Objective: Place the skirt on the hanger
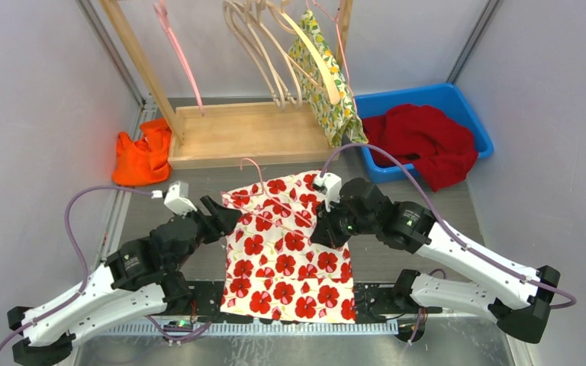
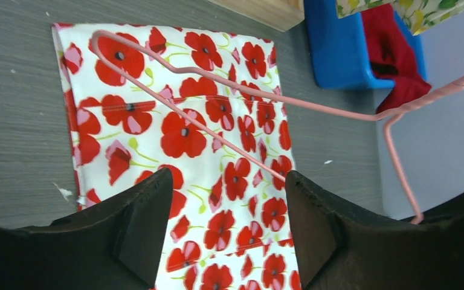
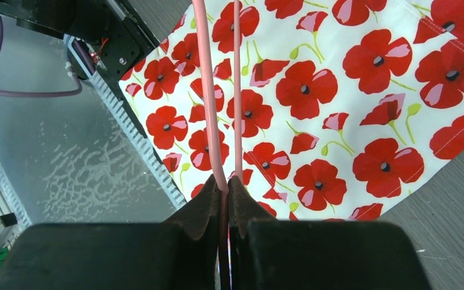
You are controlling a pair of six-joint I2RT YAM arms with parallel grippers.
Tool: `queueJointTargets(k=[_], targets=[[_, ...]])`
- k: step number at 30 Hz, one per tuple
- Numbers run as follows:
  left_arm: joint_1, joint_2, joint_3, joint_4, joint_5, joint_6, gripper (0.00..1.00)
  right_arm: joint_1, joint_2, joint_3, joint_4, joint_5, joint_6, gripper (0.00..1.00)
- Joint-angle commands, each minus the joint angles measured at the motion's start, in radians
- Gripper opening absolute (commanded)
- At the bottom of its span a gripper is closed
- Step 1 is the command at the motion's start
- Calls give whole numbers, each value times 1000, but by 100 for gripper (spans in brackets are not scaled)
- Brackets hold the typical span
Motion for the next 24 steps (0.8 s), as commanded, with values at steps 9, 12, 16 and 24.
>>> queueJointTargets(k=[9, 12, 16, 24], targets=[[4, 33, 20, -56, -77, -441, 100, -4, -17, -30, 152, -20, 35, 1], [5, 53, 17, -81, -80, -560, 100, -3, -25, -48, 165, -33, 39, 1], [6, 90, 16, -83, -84, -668, 100, -3, -33, -72, 182, -42, 47, 1], [15, 156, -1, -56, -108, -838, 100, -2, -58, -99, 188, -46, 52, 1]])
